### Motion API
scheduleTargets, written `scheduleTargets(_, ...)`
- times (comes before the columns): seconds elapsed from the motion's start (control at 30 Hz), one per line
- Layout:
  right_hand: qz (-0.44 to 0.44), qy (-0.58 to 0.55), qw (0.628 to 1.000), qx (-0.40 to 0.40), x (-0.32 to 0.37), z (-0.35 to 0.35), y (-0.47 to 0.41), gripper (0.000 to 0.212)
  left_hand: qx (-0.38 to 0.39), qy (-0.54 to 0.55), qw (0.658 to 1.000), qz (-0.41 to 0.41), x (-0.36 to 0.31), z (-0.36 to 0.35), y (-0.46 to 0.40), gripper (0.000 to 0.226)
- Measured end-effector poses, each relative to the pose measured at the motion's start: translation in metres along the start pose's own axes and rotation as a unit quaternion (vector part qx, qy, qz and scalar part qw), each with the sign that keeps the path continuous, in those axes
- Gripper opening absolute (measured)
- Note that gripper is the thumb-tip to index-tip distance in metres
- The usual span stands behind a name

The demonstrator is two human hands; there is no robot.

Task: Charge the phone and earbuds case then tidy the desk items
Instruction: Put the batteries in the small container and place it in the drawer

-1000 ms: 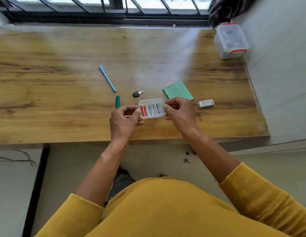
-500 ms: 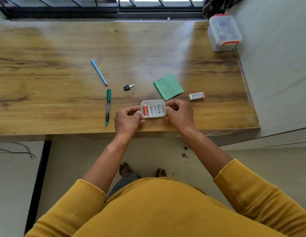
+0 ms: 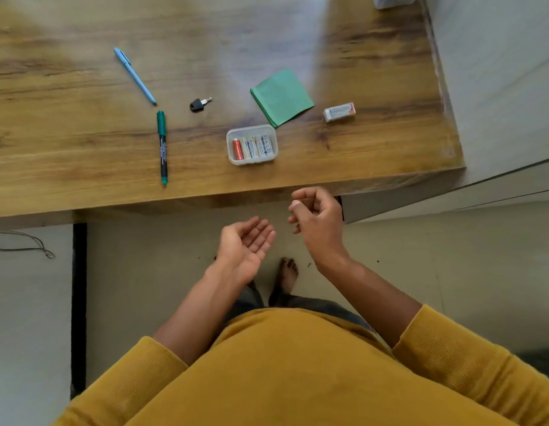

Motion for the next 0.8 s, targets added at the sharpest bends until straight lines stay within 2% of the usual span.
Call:
scheduleTargets(0.1,-0.175,-0.093,0.98,-0.011,-0.04,0.002,-0.004,0.009,0.019,0.05,0.998,0.028,0.01,-0.001,-0.019,0.037)
scheduleTargets(0.17,-0.292,-0.18,0.939,-0.02,-0.065,0.001,-0.009,0.013,0.019,0.071,0.997,0.026,0.011,-0.005,-0.032,0.039)
scheduleTargets(0.23,-0.352,-0.23,0.907,-0.024,-0.083,0.001,-0.016,0.019,0.019,0.091,0.995,0.021,0.01,-0.012,-0.043,0.043)
scheduleTargets(0.53,-0.399,-0.387,0.823,-0.12,-0.121,-0.015,-0.045,0.04,-0.013,0.194,0.981,0.01,0.005,-0.028,-0.076,0.062)
scheduleTargets(0.67,-0.401,-0.438,0.793,-0.138,-0.126,-0.027,-0.058,0.052,-0.033,0.233,0.972,0.002,0.004,-0.026,-0.086,0.067)
scheduleTargets(0.8,-0.388,-0.488,0.768,-0.144,-0.121,-0.031,-0.072,0.061,-0.02,0.253,0.967,0.004,-0.005,-0.031,-0.097,0.08)
Point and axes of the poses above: each hand's wrist, its own y-axis away from the middle knuckle, its own z-axis out of the back of the hand, x = y × z, the point moved 5 cm from there along -y, towards the middle knuckle, and after that the axes turned 4 degrees about z, right-handed, at the moved point
